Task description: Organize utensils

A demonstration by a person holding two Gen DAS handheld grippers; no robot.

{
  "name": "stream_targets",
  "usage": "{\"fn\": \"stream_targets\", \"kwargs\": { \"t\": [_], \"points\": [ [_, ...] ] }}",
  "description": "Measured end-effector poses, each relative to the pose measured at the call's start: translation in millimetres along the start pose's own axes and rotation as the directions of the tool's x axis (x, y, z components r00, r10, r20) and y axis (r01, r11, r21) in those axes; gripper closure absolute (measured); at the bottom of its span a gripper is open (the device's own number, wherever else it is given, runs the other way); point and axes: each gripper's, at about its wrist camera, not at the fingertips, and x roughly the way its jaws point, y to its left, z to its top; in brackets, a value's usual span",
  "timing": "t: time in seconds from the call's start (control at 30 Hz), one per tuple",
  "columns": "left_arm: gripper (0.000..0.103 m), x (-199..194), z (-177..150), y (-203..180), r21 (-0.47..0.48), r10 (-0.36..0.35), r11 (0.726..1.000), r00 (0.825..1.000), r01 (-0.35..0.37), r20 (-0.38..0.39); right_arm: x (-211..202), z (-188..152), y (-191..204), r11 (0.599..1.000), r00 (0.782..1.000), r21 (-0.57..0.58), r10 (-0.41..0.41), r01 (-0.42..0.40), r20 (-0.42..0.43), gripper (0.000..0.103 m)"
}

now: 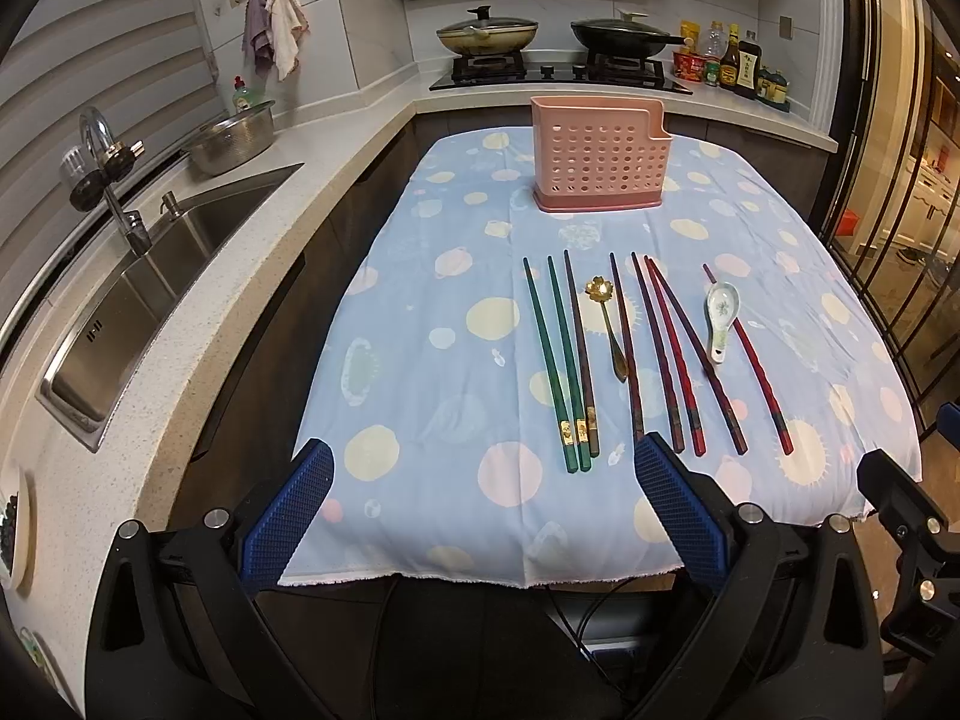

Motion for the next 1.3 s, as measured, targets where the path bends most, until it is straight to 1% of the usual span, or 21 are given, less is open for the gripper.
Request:
{"fn": "stream_targets", "kwargs": {
  "t": [1.3],
  "points": [
    [0.007,-1.5,-0.4,-1.6,-0.005,-0.002,1.0,1.0,0.002,0.002,-4.4,0.3,2.0,1.0,1.0,-0.002,0.002,-0.002,0.009,0.007]
  ]
}}
